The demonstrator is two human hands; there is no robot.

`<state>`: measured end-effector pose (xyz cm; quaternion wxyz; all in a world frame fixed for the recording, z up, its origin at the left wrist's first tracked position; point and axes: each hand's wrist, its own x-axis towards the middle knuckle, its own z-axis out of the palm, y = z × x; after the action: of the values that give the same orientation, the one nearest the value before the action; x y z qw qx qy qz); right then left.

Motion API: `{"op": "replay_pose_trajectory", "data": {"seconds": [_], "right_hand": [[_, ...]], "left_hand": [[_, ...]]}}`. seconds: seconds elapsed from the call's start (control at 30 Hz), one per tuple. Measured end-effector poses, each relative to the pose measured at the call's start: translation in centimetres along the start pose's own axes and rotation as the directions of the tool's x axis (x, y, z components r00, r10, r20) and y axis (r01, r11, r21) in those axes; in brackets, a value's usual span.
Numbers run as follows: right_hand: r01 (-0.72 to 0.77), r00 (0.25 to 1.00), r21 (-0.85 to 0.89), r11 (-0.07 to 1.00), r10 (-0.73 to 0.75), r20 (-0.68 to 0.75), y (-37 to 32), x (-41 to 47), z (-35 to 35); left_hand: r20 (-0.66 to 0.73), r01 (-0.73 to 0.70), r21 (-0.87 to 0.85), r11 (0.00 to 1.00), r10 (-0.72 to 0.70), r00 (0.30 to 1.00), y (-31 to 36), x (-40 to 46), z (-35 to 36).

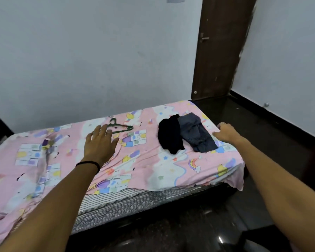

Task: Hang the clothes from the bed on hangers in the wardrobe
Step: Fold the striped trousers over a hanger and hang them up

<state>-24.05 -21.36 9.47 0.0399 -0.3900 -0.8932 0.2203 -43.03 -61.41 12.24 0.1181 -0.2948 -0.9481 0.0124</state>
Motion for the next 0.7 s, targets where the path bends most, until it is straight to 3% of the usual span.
{"op": "replay_pose_trajectory", "data": {"seconds": [0.1,0.3,0.5,0.7], "right_hand": [[-0.041,0.999,-0.033,0.999,0.042,0.011,1.9,3.3,0.6],[-0.058,0.994,-0.095,0.994,0.067,0.091,3.2,11.1,5.0],[-0.135,0.956,-0.065,0.989,0.148,0.253,6.7,23.2,13.3],[-0.350,0.855,0.027,0.936,0.308,0.418,9.8,31.3,22.0]], "left_hand": [[0.003,-0.067,-0.100,0.993,0.068,0.998,2.9,4.7,1.4],[0.029,-0.310,-0.061,0.949,0.312,0.950,9.8,14.8,7.6],[0.200,-0.348,-0.188,0.918,0.383,0.902,15.9,25.4,16.9],[0.370,-0.322,-0.259,0.911,0.401,0.838,20.4,32.3,25.4]]}}
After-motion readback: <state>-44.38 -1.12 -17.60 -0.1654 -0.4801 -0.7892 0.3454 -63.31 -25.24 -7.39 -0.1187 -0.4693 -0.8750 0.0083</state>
